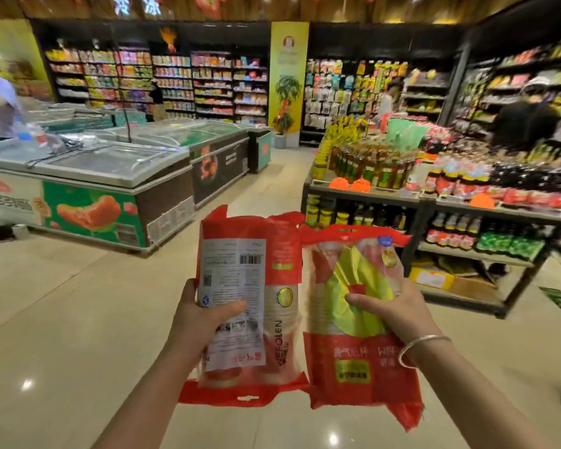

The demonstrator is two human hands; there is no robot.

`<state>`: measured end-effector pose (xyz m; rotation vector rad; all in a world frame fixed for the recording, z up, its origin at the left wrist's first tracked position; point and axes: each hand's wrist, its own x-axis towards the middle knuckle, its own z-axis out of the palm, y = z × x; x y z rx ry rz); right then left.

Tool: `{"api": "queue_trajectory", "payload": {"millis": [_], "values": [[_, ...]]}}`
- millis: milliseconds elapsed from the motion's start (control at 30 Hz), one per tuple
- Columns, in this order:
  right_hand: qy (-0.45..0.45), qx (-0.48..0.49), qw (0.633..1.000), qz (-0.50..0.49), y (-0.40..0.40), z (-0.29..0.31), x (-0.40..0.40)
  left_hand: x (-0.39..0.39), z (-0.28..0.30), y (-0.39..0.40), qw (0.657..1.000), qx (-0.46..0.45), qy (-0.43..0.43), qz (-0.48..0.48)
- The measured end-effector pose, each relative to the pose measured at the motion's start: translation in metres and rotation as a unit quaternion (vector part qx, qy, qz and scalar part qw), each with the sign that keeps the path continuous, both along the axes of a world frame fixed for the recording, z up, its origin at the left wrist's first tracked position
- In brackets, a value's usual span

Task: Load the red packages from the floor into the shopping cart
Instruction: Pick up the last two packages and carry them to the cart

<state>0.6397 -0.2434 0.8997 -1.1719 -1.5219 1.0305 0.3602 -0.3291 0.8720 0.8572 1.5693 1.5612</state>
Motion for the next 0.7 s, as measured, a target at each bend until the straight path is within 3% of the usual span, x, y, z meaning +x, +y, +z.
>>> {"api": "queue_trajectory", "payload": {"millis": [333, 700], "values": [[0.003, -0.012, 0.982, -0.189, 0.112, -0.017, 0.140, 0.120, 0.006, 0.205, 0.984, 0.004, 0.021, -0.174], [0.024, -0.044, 0.914, -0.402, 0.225, -0.021, 0.252, 0.250, 0.031, 0.437, 0.923, 0.025, 0.053, -0.381]]}}
